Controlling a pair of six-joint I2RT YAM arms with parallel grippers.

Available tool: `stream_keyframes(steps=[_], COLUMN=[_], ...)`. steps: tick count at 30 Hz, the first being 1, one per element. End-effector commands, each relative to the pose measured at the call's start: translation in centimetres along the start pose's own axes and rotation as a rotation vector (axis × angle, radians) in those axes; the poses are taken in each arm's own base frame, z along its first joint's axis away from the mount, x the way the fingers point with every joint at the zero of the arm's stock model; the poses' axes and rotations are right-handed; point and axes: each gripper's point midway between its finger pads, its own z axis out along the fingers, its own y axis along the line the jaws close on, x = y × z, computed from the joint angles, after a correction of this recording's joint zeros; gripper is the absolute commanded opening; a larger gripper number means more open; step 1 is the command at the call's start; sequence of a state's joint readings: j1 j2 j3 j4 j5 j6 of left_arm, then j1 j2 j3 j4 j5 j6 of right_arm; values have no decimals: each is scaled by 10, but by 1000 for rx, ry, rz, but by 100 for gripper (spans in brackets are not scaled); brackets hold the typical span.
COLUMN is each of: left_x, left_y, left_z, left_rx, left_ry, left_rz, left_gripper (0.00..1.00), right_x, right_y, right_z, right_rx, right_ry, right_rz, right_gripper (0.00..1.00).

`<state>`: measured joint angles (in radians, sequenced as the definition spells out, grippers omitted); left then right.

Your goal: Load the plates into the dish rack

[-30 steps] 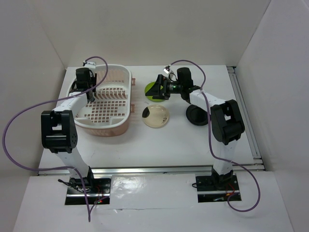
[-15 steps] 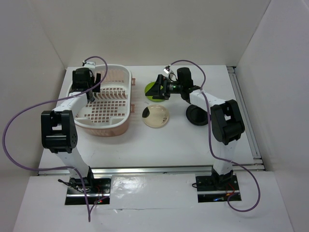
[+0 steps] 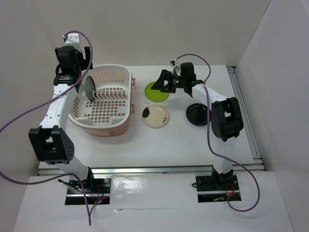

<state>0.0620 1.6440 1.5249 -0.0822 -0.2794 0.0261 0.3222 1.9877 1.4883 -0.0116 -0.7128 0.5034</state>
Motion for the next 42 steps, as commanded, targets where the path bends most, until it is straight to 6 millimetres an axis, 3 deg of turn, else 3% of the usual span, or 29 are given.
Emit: stream_keyframes(steps=[1,3,4,5,10,13,15,19,23,26,27,31,36,37,40,42], left_x=[-47,-53,-48,-44,-44,-40,-43,-49,-56,-47,-53,-47,-33,-31,-26,-23], left_y=[-7,-29,-55,-65,-94,-93,-98,-97,-115,-124,-125,-125,-113,-109,-97,-96], left_z=[-42,-62,-73,-79,-100,-102,-110,-117,-134,-136,-139,-137,-123,-123,-112,-112], left_rx=[96,237,389,453,614,593,636,632,781,827,848,839,716,685,594,579], left_ry=[-65,-78,-67,-60,-33,4,0,23,20,59,44,56,81,85,86,97], left_rz=[-130,-177,-180,-178,-366,-448,-444,-502,-506,-530,-524,-528,-539,-543,-551,-552], left_gripper=[100,100,100,100,100,100,100,100,100,100,100,100,100,100,100,100], right_x=[-55,-67,-69,-71,-60,-52,-43,-38,-30,-22,-15,-7,4,-1,0,9], right_y=[-37,-56,-75,-77,-123,-133,-150,-158,-167,-176,-175,-180,-185,-183,-187,-194], right_z=[-25,-27,-29,-27,-23,-16,-13,-9,-4,0,4,11,23,24,25,29], right_rx=[101,146,178,181,252,252,268,271,273,280,279,284,288,284,294,302], right_ry=[-117,-135,-139,-135,-108,-87,-69,-62,-59,-43,-29,-24,-13,-21,-28,-17], right_rz=[-21,2,27,31,75,92,109,116,120,135,139,160,175,167,187,226], right_gripper=[100,100,100,100,100,100,100,97,95,88,84,66,66,66,63,56])
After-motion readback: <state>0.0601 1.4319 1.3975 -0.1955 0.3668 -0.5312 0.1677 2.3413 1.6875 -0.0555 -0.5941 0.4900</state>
